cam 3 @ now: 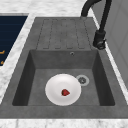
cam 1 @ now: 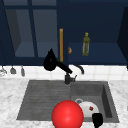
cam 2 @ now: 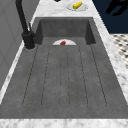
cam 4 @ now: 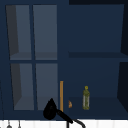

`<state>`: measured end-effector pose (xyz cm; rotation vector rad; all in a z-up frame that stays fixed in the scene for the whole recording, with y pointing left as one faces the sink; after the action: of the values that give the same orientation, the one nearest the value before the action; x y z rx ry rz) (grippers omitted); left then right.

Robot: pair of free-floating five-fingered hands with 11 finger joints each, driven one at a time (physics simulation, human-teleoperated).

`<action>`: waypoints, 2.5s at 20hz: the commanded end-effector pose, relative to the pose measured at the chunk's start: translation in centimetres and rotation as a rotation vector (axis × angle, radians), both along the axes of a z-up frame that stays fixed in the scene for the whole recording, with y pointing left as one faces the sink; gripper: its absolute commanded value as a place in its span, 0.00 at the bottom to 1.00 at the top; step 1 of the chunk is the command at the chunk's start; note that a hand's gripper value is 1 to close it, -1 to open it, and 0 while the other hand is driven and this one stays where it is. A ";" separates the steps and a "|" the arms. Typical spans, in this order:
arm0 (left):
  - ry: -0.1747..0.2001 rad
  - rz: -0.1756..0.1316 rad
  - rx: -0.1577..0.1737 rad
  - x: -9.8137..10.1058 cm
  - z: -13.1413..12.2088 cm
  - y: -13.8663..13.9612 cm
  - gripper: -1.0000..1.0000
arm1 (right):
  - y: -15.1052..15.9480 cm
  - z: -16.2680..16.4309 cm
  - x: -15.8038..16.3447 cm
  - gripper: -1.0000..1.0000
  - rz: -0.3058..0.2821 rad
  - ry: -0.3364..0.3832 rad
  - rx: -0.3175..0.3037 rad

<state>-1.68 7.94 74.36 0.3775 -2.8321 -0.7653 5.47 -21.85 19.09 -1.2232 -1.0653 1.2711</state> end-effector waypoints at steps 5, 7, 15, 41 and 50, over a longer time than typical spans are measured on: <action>0.105 0.107 -0.092 -0.2 -0.5 0.0 0.00 | 0.0 0.0 0.0 0.50 0.000 0.000 0.000; 0.120 0.114 -0.104 -0.3 -0.6 0.0 0.00 | 0.0 0.0 0.0 0.50 0.000 0.000 0.000; 0.138 0.122 -0.153 -0.8 -0.5 0.0 0.00 | 0.0 0.0 0.0 0.50 0.000 0.000 0.000; 0.149 0.114 -0.148 4.3 2.0 -6.7 0.00 | 0.0 0.0 0.0 0.50 0.000 0.000 0.000; 0.191 0.092 -0.137 8.2 2.2 -7.2 0.00 | 0.0 0.0 0.0 0.50 0.000 0.000 0.000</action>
<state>5.53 0.76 76.52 0.4014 -2.7338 -0.6410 5.47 -21.85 19.09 -1.2232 -1.0653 1.2711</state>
